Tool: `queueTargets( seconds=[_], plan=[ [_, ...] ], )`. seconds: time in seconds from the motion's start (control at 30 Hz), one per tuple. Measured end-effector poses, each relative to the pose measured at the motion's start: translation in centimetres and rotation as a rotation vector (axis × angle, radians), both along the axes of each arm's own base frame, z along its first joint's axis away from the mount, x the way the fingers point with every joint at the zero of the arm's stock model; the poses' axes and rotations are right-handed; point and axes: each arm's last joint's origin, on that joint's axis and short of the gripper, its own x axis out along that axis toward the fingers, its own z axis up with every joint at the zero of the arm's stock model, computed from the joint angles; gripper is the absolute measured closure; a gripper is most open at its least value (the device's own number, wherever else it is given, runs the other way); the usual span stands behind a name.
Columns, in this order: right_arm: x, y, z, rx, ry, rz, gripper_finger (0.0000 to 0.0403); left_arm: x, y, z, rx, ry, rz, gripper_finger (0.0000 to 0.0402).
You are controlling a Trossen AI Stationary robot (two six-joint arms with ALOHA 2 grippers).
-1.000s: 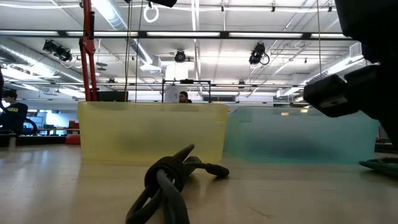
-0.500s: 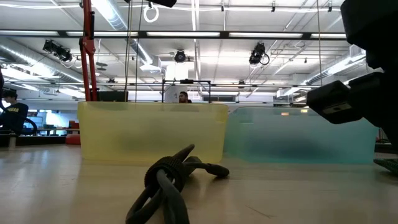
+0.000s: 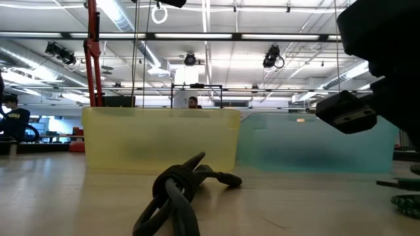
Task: Pick & Place USB Port
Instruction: Put the green charger cable into the green bin
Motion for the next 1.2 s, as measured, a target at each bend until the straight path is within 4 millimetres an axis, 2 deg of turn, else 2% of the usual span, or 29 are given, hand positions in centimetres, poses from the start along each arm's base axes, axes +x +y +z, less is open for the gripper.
queueTargets(
  seconds=[0.1,0.3,0.53,0.67,0.83,0.93,1.1,1.2],
  plan=[
    [0.5,0.0,0.9,-0.003,-0.031,0.008,0.0399,0.0,0.0,0.0,0.001,0.001,-0.001,0.0328],
    [1.6,-0.6,4.3,0.039,-0.124,-0.012,0.0401,0.0,0.0,0.0,0.007,0.007,-0.003,0.0328],
    [2.0,-1.9,9.9,0.051,-0.321,-0.096,0.0402,-0.1,0.0,-0.1,0.012,0.021,-0.004,0.0328],
    [1.6,-3.9,13.1,0.014,-0.455,-0.272,0.0402,-0.1,0.0,-0.1,0.012,0.021,-0.004,0.0328],
    [1.2,-6.8,15.6,-0.105,-0.597,-0.563,0.0403,-0.1,0.0,-0.1,0.012,0.021,-0.004,0.0328],
    [1.2,-8.5,15.9,-0.188,-0.614,-0.721,0.0403,-0.1,0.0,-0.1,0.011,0.022,-0.004,0.0328],
    [1.4,-11.5,14.7,-0.362,-0.572,-0.973,0.0403,-0.1,0.0,-0.2,0.01,0.025,-0.003,0.0328],
    [1.6,-12.8,13.9,-0.387,-0.529,-1.095,0.0403,-0.1,0.0,-0.2,0.01,0.025,-0.002,0.0328]
  ],
)
